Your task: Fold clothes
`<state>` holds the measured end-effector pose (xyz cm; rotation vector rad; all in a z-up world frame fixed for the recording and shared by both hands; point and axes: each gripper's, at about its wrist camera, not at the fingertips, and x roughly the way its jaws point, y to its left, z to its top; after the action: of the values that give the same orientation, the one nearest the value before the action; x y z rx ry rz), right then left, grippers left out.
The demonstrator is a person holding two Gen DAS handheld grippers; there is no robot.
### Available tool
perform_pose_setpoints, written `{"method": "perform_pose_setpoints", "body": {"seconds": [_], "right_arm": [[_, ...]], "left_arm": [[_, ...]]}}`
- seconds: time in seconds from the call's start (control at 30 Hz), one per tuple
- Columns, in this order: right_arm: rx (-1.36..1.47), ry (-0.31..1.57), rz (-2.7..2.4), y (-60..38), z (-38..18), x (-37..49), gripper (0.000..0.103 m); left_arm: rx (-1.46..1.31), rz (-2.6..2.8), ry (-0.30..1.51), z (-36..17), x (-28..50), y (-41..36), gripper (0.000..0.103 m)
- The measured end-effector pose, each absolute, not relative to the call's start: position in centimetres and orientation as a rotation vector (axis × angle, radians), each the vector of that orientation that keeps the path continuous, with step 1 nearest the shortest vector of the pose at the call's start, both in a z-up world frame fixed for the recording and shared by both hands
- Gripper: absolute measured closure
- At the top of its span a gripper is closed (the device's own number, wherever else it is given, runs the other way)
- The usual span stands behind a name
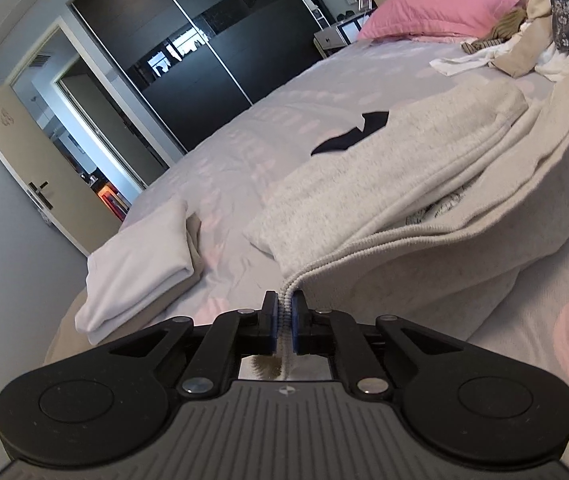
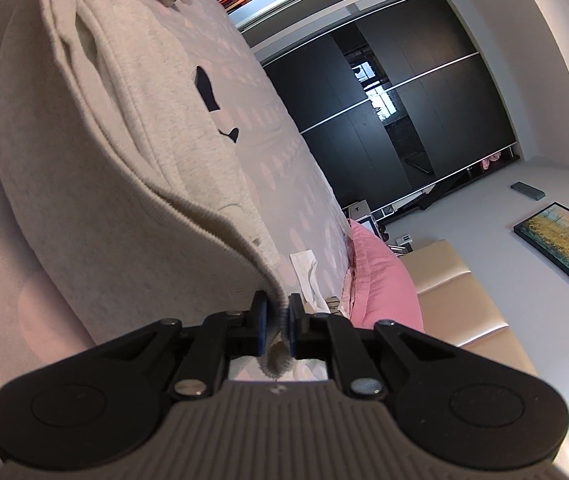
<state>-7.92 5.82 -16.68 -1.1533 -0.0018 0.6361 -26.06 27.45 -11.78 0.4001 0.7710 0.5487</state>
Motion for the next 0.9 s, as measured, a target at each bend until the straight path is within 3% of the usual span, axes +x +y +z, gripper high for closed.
{"method": "perform_pose_setpoints", "body": {"seconds": [0.47, 0.9], "right_arm": [[-1.008, -0.075, 0.604, 6.3, -9.6, -6.0, 0.092], [-0.972, -0.048, 0.621, 13.4, -3.9, 2.9, 0.092]], "left_arm": [[0.208, 0.551, 0.655, -4.3, -25.1, 31.4, 0.1], [0.27, 0.517, 0.687, 0.2, -15.1, 37.8, 0.1]]}}
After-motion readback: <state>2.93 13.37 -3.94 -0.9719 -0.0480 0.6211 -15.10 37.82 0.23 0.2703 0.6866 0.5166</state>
